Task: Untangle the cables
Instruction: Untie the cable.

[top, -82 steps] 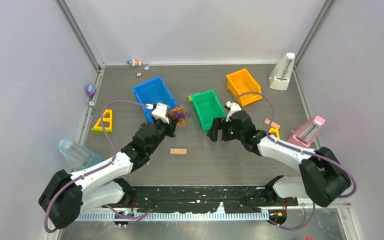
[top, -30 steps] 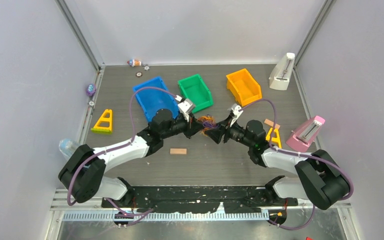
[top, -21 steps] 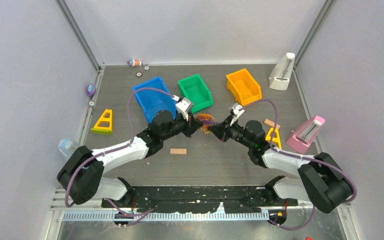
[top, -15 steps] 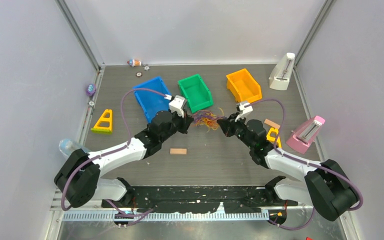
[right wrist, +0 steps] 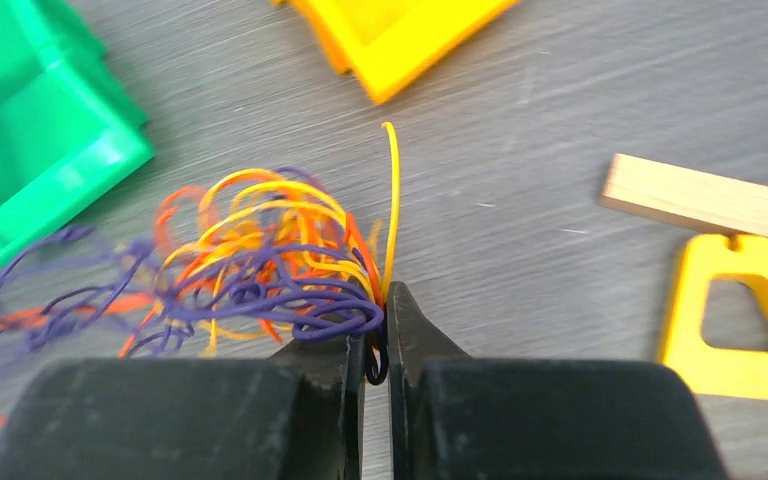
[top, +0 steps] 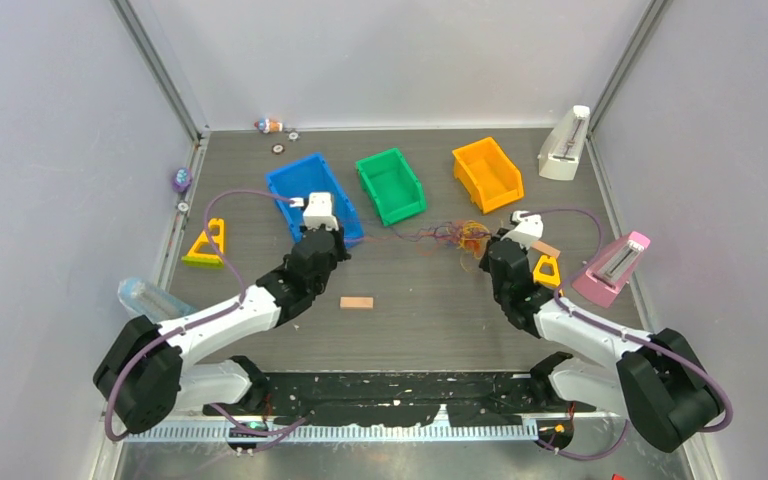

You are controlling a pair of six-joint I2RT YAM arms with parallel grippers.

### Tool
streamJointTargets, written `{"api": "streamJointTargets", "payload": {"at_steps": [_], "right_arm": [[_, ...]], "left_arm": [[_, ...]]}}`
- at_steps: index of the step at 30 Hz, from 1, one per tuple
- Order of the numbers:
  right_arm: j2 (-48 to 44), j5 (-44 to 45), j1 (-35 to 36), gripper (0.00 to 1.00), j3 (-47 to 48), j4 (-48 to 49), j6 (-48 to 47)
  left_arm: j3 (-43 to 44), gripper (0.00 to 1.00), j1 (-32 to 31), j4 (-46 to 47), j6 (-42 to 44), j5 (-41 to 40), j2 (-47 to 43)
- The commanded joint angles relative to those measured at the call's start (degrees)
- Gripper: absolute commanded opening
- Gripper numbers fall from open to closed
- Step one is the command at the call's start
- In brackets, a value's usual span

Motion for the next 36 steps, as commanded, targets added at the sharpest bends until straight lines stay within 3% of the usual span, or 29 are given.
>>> {"api": "streamJointTargets", "payload": {"at_steps": [1, 4, 9, 12, 13, 15, 18, 26, 36], "right_arm": [[-2.1, 15.5, -0.5, 0.05, 2.4, -4.6, 5.6], [-2.2, 12.1, -0.5, 0.05, 1.8, -2.6, 3.2], [-3.1, -7.9, -0.5, 0.06, 0.1, 7.1, -6.3], [-3.5, -12.1, -0.4, 0.06, -0.9, 11.1, -6.8], [-3.6, -14.2, -0.4, 0.06, -1.3, 11.7, -7.7], [-4.0, -20.8, -0.5, 0.05, -1.9, 14.2, -9.9], [-3.8, -33.6, -0.4, 0.05, -3.0, 20.6, -11.4], [-2.6, -49.9, -0.4, 0.05, -3.5, 27.9, -10.7], [0.2, -60.5, -0.4, 0.05, -2.2, 31.4, -9.0]], "left_arm": [[-2.1, 0.0, 0.5, 2.7, -1.8, -10.1, -2.9], [-2.6, 0.0, 0.5, 3.9, -1.0, -7.8, -3.3], [-1.2, 0.0, 0.5, 6.3, 6.1, 9.9, -2.0], [-0.3, 0.02, 0.5, 7.1, 7.4, 15.8, -0.2], [0.3, 0.17, 0.5, 7.1, 8.1, 18.2, 0.4], [1.8, 0.58, 0.5, 6.4, 8.7, 23.3, 2.0], [2.8, 0.82, 0.4, 8.3, 9.2, 31.9, 4.3], [3.9, 0.9, 0.4, 10.5, 12.2, 43.9, 5.9], [6.7, 0.94, -2.0, 6.5, 17.9, 41.6, 8.1]]}}
